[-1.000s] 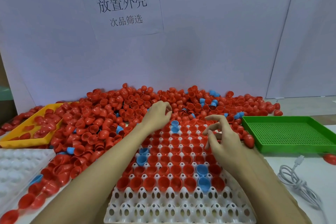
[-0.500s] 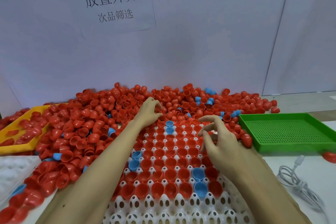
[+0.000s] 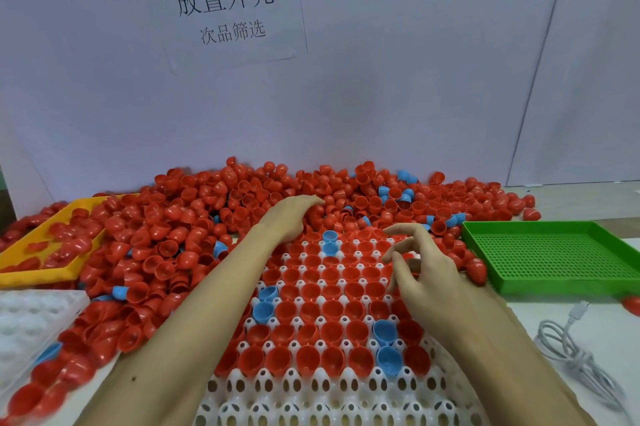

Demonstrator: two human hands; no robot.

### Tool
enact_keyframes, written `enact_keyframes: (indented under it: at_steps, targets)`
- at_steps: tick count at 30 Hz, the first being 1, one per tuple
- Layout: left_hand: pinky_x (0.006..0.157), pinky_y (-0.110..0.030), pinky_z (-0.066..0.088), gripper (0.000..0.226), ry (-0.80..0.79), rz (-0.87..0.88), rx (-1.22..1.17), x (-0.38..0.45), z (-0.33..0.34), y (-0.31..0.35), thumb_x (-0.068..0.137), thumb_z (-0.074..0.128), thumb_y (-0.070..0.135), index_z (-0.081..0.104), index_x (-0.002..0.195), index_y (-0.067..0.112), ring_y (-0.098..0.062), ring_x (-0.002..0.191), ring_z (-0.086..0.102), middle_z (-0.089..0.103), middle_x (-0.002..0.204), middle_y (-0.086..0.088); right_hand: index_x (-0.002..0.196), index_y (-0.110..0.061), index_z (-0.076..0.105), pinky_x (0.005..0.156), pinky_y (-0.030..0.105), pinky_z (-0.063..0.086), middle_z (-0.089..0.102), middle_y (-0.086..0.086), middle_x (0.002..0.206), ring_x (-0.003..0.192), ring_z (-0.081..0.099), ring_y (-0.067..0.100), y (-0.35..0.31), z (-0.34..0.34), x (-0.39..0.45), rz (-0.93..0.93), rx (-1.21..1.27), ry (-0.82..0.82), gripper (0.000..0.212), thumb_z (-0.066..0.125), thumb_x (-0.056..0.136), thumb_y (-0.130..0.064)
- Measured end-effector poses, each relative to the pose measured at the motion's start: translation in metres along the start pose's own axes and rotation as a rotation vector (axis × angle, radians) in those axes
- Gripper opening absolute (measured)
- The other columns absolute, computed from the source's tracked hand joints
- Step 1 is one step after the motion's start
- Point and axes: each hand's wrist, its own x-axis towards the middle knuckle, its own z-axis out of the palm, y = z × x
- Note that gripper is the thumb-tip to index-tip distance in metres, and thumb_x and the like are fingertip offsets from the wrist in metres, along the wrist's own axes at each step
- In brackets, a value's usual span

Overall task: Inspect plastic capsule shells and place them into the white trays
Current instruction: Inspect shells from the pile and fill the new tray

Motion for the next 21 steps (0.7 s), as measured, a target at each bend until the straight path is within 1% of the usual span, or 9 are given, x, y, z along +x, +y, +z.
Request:
enact_keyframes:
  at_steps: [2,4,6,8,10,12,14,17,21]
  targets:
    - [0.107,-0.042,0.050,0.057,0.017,-0.018,0.008,0.005,0.006,0.000,0.094,0.047,-0.016,0.065,0.138,0.016,-0.028,0.131,0.057,0.059,0.141,-0.005,0.122,-0.031,0.058,0.055,0.029,0.058,0.068,-0.005,0.091,0.065,0.070,0.018,-0.002,-0.002,0.000,0.003,0.008,-0.001,0.036,0.054,0.104,0.001]
    - [0.097,-0.040,0.053,0.041,0.124,-0.073,-0.029,0.007,0.007,-0.001,0.095,0.053,-0.012,0.074,0.121,0.011,-0.028,0.115,0.061,0.061,0.122,-0.007,0.122,-0.029,0.058,0.055,0.023,0.055,0.068,-0.005,0.091,0.066,0.070,0.014,-0.003,-0.005,0.000,0.003,-0.003,0.001,0.034,0.054,0.104,0.000]
    - [0.089,-0.033,0.051,0.034,0.229,-0.109,-0.056,0.007,0.004,-0.004,0.095,0.055,-0.010,0.077,0.112,0.009,-0.027,0.108,0.063,0.061,0.112,-0.007,0.122,-0.027,0.058,0.055,0.021,0.054,0.068,-0.004,0.092,0.066,0.071,0.015,-0.002,-0.006,0.001,0.015,0.007,-0.004,0.034,0.054,0.104,0.001]
    - [0.088,-0.030,0.050,0.031,0.340,-0.138,-0.113,0.001,-0.005,-0.003,0.096,0.056,-0.009,0.078,0.109,0.008,-0.022,0.101,0.062,0.061,0.108,-0.006,0.122,-0.028,0.058,0.055,0.022,0.054,0.068,-0.004,0.091,0.066,0.070,0.016,-0.001,-0.005,0.001,0.019,0.006,-0.006,0.034,0.054,0.104,0.001]
    - [0.091,-0.033,0.054,0.026,0.477,-0.171,-0.214,-0.012,-0.019,0.004,0.096,0.061,-0.006,0.079,0.108,0.008,-0.016,0.095,0.061,0.064,0.108,-0.006,0.121,-0.030,0.059,0.054,0.023,0.054,0.068,-0.006,0.090,0.065,0.070,0.017,-0.001,-0.003,0.001,0.011,0.003,-0.008,0.035,0.054,0.104,0.000]
    - [0.089,-0.031,0.058,0.022,0.560,-0.203,-0.367,-0.034,-0.033,0.017,0.095,0.067,-0.001,0.081,0.106,0.012,-0.016,0.090,0.067,0.068,0.108,-0.003,0.119,-0.033,0.059,0.054,0.026,0.055,0.069,-0.009,0.091,0.064,0.070,0.018,0.000,-0.002,0.001,0.005,0.016,-0.018,0.036,0.055,0.104,-0.001]
    - [0.086,-0.027,0.061,0.022,0.511,-0.228,-0.581,-0.066,-0.041,0.035,0.093,0.072,0.004,0.082,0.107,0.018,-0.014,0.086,0.074,0.074,0.105,0.001,0.118,-0.036,0.059,0.054,0.027,0.056,0.069,-0.014,0.095,0.065,0.071,0.018,-0.001,0.000,0.001,0.002,0.049,-0.030,0.036,0.056,0.104,-0.002]
    - [0.087,-0.024,0.062,0.025,0.323,-0.266,-0.945,-0.123,-0.046,0.063,0.092,0.078,0.009,0.082,0.108,0.027,-0.014,0.085,0.079,0.081,0.101,0.006,0.121,-0.038,0.062,0.061,0.033,0.062,0.071,-0.012,0.097,0.069,0.074,0.019,-0.005,0.001,0.000,0.009,0.134,-0.076,0.035,0.063,0.103,-0.008]
    - [0.091,-0.023,0.060,0.026,0.160,-0.310,-1.170,-0.176,-0.041,0.090,0.088,0.084,0.015,0.083,0.107,0.033,-0.019,0.094,0.080,0.080,0.108,0.009,0.135,-0.048,0.061,0.080,0.030,0.064,0.070,-0.015,0.116,0.090,0.079,0.019,-0.018,-0.001,-0.005,-0.029,0.201,-0.293,0.047,0.072,0.099,-0.021]
